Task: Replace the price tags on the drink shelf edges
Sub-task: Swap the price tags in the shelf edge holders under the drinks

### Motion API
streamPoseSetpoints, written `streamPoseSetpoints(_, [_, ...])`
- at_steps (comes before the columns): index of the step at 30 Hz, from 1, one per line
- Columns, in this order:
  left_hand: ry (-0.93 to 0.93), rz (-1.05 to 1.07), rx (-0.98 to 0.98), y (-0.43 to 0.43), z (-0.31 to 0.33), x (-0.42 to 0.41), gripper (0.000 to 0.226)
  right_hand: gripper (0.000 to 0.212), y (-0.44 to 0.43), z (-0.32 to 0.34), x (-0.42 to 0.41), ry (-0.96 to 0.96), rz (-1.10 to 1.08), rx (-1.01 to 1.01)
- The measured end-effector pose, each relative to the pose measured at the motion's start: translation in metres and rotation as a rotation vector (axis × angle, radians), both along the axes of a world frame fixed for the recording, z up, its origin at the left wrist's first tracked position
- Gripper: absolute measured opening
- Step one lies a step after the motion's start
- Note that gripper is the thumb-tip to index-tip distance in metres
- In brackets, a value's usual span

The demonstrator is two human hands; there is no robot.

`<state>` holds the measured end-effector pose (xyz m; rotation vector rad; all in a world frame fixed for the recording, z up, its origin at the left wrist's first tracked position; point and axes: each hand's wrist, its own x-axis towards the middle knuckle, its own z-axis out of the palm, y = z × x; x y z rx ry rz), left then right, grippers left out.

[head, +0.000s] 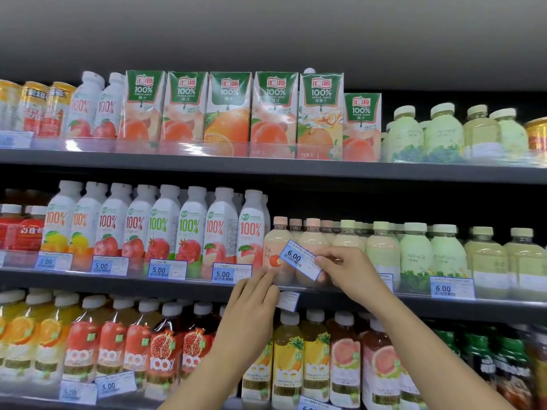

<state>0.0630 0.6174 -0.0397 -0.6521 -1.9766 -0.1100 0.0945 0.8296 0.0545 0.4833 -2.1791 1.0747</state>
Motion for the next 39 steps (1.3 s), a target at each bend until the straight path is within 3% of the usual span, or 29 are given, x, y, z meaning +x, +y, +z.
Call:
streamPoseSetpoints(5, [0.031,-0.034,0.026,0.004,0.015,0.0,0.04,0.018,0.001,0.001,-0.003,0.009,-0.034,-0.009])
streamPoseSetpoints(9, [0.026,-0.1,0.062,0.003,0.024,-0.005,0.03,0.02,-0.01,0.0,-0.004,0.097,-0.059,0.003])
streamPoseSetpoints(14, [0.016,-0.159,0.099,0.0,0.02,-0.008,0.015,0.025,-0.02,-0.008,-0.006,0.373,-0.152,0.351])
streamPoseSetpoints(20, [0.006,-0.221,0.17,-0.003,0.016,-0.014,0.011,0.028,-0.009,-0.022,-0.011,0.435,-0.301,0.631])
streamPoseSetpoints(25, [-0.003,-0.265,0.276,-0.001,0.016,-0.017,0.022,0.036,-0.006,-0.028,-0.005,0.386,-0.348,0.646])
streamPoseSetpoints(28, [0.052,-0.263,0.318,0.006,0.016,-0.011,0.021,0.042,-0.005,-0.027,0.011,0.306,-0.159,0.466])
streamPoseSetpoints(34, [0.013,-0.311,0.29,0.067,0.021,0.006,0.031,0.022,0.037,-0.034,0.033,0.336,-0.073,0.445])
streamPoseSetpoints(39, [-0.049,-0.391,0.327,0.152,0.024,0.029,0.013,0.018,0.13,-0.04,0.051,0.351,-0.162,0.396])
